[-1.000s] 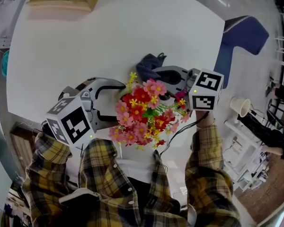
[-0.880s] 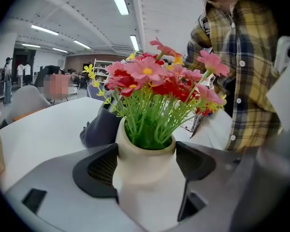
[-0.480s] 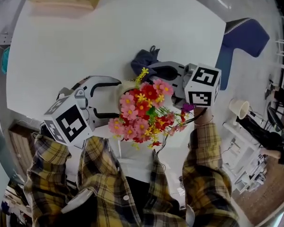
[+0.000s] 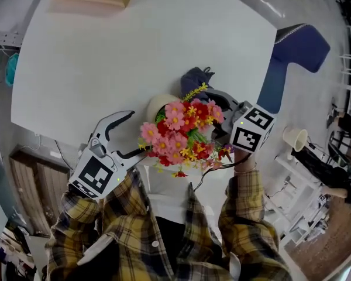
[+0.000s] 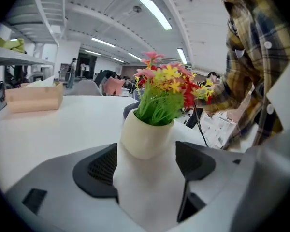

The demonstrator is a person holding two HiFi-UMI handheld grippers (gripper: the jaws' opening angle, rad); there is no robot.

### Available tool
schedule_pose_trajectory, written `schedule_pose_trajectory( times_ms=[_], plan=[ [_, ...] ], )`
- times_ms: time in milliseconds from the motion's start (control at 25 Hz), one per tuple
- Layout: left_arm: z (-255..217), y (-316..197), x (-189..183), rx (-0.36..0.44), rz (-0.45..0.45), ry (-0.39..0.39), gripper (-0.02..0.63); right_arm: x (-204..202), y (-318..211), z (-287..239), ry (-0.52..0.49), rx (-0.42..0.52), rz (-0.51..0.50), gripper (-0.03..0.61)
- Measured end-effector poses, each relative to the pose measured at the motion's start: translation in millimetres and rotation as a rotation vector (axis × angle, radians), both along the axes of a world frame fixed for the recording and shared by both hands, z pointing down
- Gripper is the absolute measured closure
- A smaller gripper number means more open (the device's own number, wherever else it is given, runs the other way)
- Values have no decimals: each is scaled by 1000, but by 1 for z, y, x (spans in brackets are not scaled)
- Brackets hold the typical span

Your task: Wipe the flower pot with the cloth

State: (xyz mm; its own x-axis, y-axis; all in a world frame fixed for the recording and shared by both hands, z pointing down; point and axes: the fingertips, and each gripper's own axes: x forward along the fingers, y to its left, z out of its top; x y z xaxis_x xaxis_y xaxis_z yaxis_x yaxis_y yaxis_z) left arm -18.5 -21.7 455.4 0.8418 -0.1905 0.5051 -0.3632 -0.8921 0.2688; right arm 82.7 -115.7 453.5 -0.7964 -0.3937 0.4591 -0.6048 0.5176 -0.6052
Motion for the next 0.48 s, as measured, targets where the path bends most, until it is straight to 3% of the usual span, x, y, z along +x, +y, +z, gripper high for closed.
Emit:
schedule_pose_trajectory(
  times_ms=[240,480],
  plan=[
    [-17,34,14,-47,-198,49,241,24,49,-14,22,-9,200,566],
    [-19,47,20,-66,-242,38,241,29,74,-14,48,-31,292,566]
  ],
)
